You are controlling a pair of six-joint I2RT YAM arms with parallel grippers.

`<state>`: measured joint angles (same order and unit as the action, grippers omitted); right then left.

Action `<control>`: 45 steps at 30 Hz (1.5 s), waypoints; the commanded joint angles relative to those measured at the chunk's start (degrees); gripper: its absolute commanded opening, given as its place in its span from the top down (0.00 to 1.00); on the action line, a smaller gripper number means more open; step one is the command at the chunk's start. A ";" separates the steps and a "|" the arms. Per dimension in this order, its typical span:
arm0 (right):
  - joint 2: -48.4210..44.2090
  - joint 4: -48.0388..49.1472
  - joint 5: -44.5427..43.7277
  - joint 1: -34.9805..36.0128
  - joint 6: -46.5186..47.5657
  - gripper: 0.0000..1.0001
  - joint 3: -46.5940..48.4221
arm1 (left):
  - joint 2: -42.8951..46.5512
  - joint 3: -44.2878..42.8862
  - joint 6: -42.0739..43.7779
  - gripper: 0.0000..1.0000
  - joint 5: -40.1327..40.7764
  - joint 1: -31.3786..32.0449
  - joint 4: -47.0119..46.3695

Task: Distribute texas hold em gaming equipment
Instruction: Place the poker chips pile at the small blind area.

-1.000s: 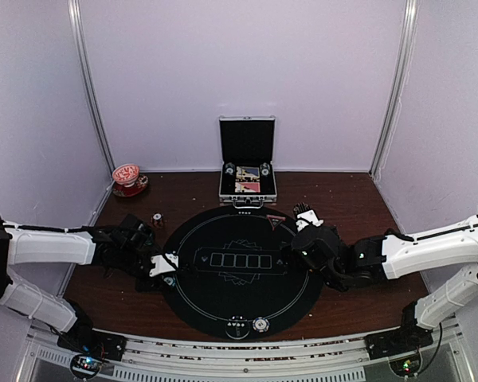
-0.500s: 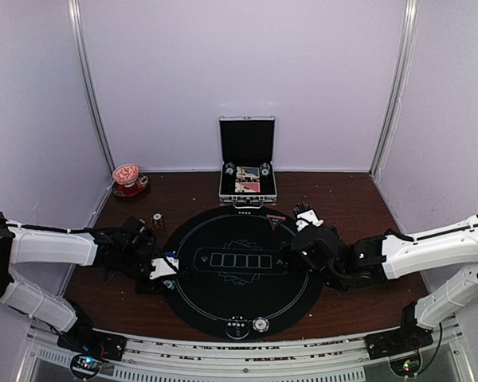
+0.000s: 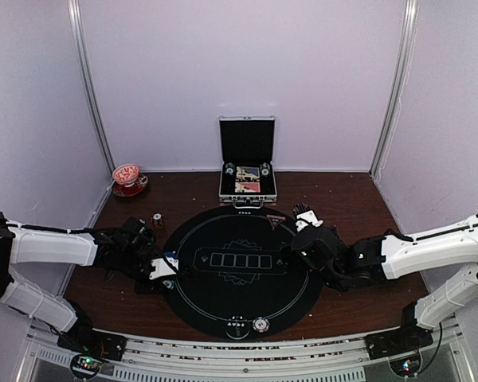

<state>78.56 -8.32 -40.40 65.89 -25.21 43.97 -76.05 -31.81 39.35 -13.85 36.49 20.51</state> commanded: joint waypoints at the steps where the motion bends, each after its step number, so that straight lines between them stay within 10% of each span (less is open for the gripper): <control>1: 0.49 -0.21 -0.99 0.41 0.46 0.00 0.46 | 0.20 0.34 -0.27 0.58 0.05 0.33 -2.25; 18: 0.76 -0.21 -0.82 0.39 0.60 0.00 0.58 | 2.84 -0.34 -0.66 0.46 0.02 0.37 -1.61; 30: 0.71 -0.19 -0.81 0.46 0.45 0.00 0.46 | 14.67 -2.78 -4.73 0.02 6.36 -2.21 -1.31; 45: 1.15 -0.30 -0.62 0.52 0.47 0.00 0.68 | -7.56 -20.67 -12.37 0.02 5.85 -23.76 1.11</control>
<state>79.35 -8.32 -40.34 65.93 -25.19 43.97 -79.57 -50.46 29.82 -7.66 14.31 21.12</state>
